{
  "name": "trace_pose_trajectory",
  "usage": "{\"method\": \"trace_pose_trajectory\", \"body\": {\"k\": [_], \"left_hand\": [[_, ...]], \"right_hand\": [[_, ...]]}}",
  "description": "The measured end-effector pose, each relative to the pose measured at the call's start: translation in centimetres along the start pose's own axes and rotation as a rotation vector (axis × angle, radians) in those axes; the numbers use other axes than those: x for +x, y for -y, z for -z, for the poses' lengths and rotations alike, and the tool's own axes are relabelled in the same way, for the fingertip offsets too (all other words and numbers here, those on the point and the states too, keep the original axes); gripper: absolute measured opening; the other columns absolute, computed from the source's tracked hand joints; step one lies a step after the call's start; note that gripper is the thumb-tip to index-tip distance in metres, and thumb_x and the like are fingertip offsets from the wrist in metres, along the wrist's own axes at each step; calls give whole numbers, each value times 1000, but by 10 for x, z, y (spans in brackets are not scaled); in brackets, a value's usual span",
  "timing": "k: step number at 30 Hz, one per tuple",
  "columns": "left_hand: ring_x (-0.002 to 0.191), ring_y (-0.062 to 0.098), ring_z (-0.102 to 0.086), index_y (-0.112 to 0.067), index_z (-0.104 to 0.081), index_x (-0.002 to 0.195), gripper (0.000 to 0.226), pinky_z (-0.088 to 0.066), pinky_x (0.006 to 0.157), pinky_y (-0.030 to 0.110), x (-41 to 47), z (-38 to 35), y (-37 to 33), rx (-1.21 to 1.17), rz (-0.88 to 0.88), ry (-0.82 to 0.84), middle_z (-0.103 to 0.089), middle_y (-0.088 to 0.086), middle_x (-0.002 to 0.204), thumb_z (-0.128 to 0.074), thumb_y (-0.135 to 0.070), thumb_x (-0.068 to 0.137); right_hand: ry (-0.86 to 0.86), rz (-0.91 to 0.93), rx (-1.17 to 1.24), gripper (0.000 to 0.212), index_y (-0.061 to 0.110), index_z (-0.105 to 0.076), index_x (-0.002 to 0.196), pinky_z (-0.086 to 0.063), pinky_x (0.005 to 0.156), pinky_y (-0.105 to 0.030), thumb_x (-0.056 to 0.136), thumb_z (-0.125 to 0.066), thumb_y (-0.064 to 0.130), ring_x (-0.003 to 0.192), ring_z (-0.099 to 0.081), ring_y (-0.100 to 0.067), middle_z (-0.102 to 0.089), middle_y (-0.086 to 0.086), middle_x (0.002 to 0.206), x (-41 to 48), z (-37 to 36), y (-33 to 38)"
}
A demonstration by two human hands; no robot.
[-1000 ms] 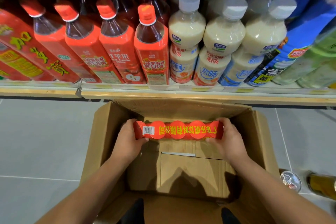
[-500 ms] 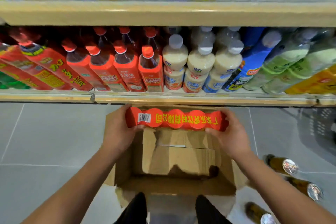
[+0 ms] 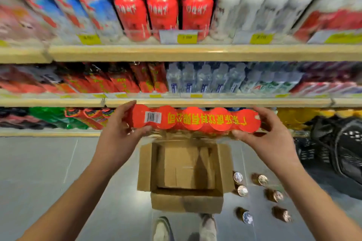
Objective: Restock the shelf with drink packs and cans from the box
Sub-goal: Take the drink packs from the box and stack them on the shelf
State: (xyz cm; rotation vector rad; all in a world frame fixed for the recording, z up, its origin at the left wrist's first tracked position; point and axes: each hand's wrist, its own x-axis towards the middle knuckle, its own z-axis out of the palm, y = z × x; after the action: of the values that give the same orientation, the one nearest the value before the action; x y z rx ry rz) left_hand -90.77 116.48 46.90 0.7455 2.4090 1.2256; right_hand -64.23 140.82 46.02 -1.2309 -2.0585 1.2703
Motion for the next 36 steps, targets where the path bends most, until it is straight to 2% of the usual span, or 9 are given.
{"method": "trace_pose_trajectory", "body": {"k": [5, 9, 15, 19, 23, 25, 30, 34, 36], "left_hand": [[101, 1, -67, -41, -54, 136, 77, -60, 73, 24, -18, 84, -116, -126, -81, -16, -59, -20, 123, -82, -48, 64], [95, -10, -67, -61, -56, 120, 71, -54, 51, 13, -33, 133, -189, -266, -122, -63, -67, -29, 107, -84, -55, 55], [115, 13, -63, -65, -52, 126, 75, -55, 84, 27, -56, 187, -274, -284, -229, -123, -54, -32, 128, -76, -68, 54], [119, 18, -62, -65, -56, 119, 70, -52, 84, 26, -73, 206, -314, -338, -276, -168, -63, -13, 128, -77, -68, 51], [114, 13, -57, -68, -58, 111, 67, -48, 94, 35, -84, 222, -340, -400, -290, -204, -55, -34, 121, -78, -70, 47], [118, 14, -57, -67, -57, 118, 74, -48, 94, 37, -88, 225, -347, -405, -310, -213, -56, -31, 128, -79, -75, 48], [106, -11, -61, -66, -59, 116, 71, -47, 88, 22, -94, 228, -373, -441, -359, -249, -63, -41, 111, -80, -73, 49], [120, 17, -61, -65, -58, 118, 69, -53, 98, 42, -92, 226, -391, -428, -335, -292, -63, -22, 127, -81, -69, 54], [117, 18, -60, -67, -57, 117, 66, -54, 91, 37, -90, 225, -397, -416, -342, -320, -59, -27, 123, -79, -70, 54]], "right_hand": [[-43, 27, 121, 78, 49, -65, 121, -54, 84, -24, 49, -92, 62, 98, -71, 4, -74, 25, 110, -29, 80, 111], [-114, 118, 156, 69, 54, -67, 115, -54, 79, -24, 51, -93, 56, 93, -72, 6, -75, 27, 104, -50, 131, 184], [-146, 207, 319, 62, 53, -69, 112, -55, 81, -24, 56, -93, 48, 97, -72, 3, -76, 22, 108, -80, 190, 268], [-169, 248, 411, 62, 45, -72, 115, -60, 70, -18, 56, -93, 43, 96, -75, -4, -79, 13, 107, -93, 214, 300], [-182, 293, 434, 82, 49, -70, 119, -64, 72, -32, 44, -97, 64, 98, -74, -4, -77, 17, 109, -99, 232, 316], [-177, 312, 445, 89, 48, -70, 120, -63, 76, -36, 37, -95, 70, 100, -74, -5, -77, 16, 110, -96, 241, 321], [-156, 360, 469, 91, 46, -72, 120, -58, 85, -30, 35, -95, 70, 103, -72, -2, -77, 16, 114, -85, 259, 338], [-127, 396, 498, 87, 45, -74, 115, -59, 86, -35, 34, -96, 69, 99, -74, -5, -78, 14, 111, -69, 269, 350], [-132, 416, 497, 82, 44, -73, 117, -60, 88, -39, 41, -97, 65, 101, -74, -7, -77, 15, 110, -60, 271, 355]]}}
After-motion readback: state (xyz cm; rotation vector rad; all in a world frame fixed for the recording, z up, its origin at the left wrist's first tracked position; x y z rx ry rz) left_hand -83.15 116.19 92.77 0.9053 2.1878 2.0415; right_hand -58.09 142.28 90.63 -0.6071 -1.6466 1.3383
